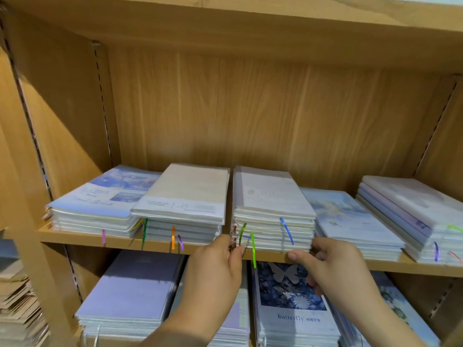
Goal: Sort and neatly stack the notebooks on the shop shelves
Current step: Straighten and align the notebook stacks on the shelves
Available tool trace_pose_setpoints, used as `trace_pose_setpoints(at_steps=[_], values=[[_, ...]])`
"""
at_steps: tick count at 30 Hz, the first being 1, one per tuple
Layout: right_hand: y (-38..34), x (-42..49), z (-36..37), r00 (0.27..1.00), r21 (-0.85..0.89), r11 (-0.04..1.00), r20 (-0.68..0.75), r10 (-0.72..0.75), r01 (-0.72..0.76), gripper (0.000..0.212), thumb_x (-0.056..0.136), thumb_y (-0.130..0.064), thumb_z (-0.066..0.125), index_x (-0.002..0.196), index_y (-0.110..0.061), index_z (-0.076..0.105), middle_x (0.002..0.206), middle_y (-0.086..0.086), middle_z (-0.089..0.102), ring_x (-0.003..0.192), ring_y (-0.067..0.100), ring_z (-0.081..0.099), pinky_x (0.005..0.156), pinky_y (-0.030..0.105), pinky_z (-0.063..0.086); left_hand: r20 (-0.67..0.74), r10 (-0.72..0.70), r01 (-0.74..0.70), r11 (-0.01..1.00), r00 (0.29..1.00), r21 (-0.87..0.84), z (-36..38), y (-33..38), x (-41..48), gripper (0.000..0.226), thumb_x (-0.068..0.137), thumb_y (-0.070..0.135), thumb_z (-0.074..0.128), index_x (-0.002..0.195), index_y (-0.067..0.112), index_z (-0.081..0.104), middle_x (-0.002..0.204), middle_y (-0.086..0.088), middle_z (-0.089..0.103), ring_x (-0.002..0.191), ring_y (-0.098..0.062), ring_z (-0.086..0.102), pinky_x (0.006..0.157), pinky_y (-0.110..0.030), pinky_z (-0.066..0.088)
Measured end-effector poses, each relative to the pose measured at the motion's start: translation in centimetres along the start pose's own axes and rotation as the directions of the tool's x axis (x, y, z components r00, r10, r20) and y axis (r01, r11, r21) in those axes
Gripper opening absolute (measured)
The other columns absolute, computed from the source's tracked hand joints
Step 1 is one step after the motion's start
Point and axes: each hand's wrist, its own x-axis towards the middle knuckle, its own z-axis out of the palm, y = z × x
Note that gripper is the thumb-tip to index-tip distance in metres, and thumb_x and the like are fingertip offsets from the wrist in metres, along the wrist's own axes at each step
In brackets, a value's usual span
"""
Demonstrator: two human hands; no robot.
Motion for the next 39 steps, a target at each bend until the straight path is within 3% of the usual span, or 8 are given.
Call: trace_pose_setpoints(at_steps=[7, 12, 15, 19, 29, 32, 36, 39], values=[[-0.1, 0.4, -1.1, 0.995, -0.111, 0.994, 0.103, -0.011, 0.022, 0.043, 0.089, -0.065, 0.062, 0.086, -0.023, 0.061, 0.055, -0.004, 0.069, 0.044, 0.013, 0.066, 0.064, 0.046, 0.061, 0.136, 0.037, -0.055, 0.99, 0.99, 0.13, -2.7, 0.2, 1.7, 0.031, 0.096, 0.051, 0.058, 0.077, 0.027, 0.055, 0.054, 0.003, 0.051, 0.058, -0.015, 0.054, 0.059, -0.042, 0.051], [-0.6, 1.5, -1.7, 0.988, -0.161, 0.985, 0.153, -0.035, 0.059, 0.043, 0.093, -0.062, 0.06, 0.088, -0.019, 0.055, 0.057, -0.004, 0.071, 0.043, 0.016, 0.067, 0.066, 0.046, 0.06, 0.248, 0.03, -0.094, 0.964, 0.968, 0.249, -2.2, 1.2, 1.8, 0.029, 0.101, 0.058, 0.043, 0.094, 0.029, 0.041, 0.08, 0.004, 0.059, 0.08, -0.028, 0.06, 0.066, -0.04, 0.05], [-0.5, 1.9, -1.9, 0.982, -0.184, 0.98, 0.185, -0.036, 0.07, 0.038, 0.094, -0.06, 0.059, 0.087, -0.023, 0.059, 0.057, -0.005, 0.071, 0.044, 0.016, 0.067, 0.066, 0.046, 0.061, 0.259, 0.018, -0.068, 0.98, 0.966, 0.186, -2.3, 1.2, 2.3, 0.035, 0.103, 0.054, 0.046, 0.079, 0.029, 0.036, 0.067, 0.004, 0.051, 0.066, -0.024, 0.051, 0.063, -0.039, 0.047], [0.2, 2.3, -1.6, 0.978, -0.127, 0.99, 0.204, -0.041, 0.068, 0.034, 0.097, -0.052, 0.061, 0.084, -0.02, 0.06, 0.056, -0.001, 0.071, 0.045, 0.02, 0.068, 0.062, 0.043, 0.06, 0.259, -0.009, -0.006, 0.998, 0.966, 0.058, -2.4, 0.8, 2.4, 0.034, 0.103, 0.046, 0.051, 0.081, 0.02, 0.052, 0.067, -0.003, 0.065, 0.067, -0.024, 0.063, 0.069, -0.045, 0.054], [0.8, 2.2, -1.2, 0.982, -0.087, 0.994, 0.184, -0.045, 0.062, 0.041, 0.096, -0.049, 0.064, 0.079, -0.012, 0.059, 0.052, 0.002, 0.068, 0.041, 0.023, 0.065, 0.054, 0.042, 0.059, 0.224, 0.034, -0.053, 0.995, 0.974, 0.08, -1.8, 0.9, 2.0, 0.036, 0.105, 0.04, 0.05, 0.077, 0.017, 0.053, 0.063, -0.002, 0.061, 0.063, -0.025, 0.06, 0.063, -0.043, 0.05], [0.8, 2.3, -1.4, 0.975, -0.113, 0.992, 0.218, -0.037, 0.063, 0.041, 0.096, -0.054, 0.06, 0.083, -0.015, 0.058, 0.054, 0.001, 0.07, 0.043, 0.021, 0.066, 0.053, 0.039, 0.058, 0.254, 0.043, -0.075, 0.99, 0.966, 0.117, -2.4, 1.3, 2.3, 0.04, 0.105, 0.047, 0.045, 0.071, 0.026, 0.042, 0.059, 0.005, 0.048, 0.059, -0.021, 0.049, 0.054, -0.037, 0.036], [0.4, 2.7, -2.2, 0.964, -0.078, 0.996, 0.267, -0.018, 0.04, 0.048, 0.092, -0.068, 0.054, 0.091, -0.02, 0.054, 0.059, 0.002, 0.072, 0.047, 0.022, 0.07, 0.047, 0.028, 0.048, 0.279, 0.016, -0.071, 0.98, 0.96, 0.187, -3.2, 1.4, 3.2, 0.033, 0.106, 0.042, 0.043, 0.077, 0.028, 0.039, 0.067, 0.008, 0.049, 0.066, -0.018, 0.051, 0.05, -0.027, 0.028], [-0.1, 3.0, -2.5, 0.967, -0.128, 0.989, 0.254, -0.038, 0.072, 0.046, 0.095, -0.067, 0.05, 0.089, -0.021, 0.048, 0.059, -0.001, 0.072, 0.047, 0.019, 0.069, 0.05, 0.028, 0.047, 0.286, 0.018, -0.099, 0.958, 0.958, 0.27, -3.0, 2.0, 3.2, 0.028, 0.106, 0.049, 0.038, 0.088, 0.028, 0.037, 0.081, 0.004, 0.059, 0.078, -0.022, 0.059, 0.06, -0.031, 0.036]])
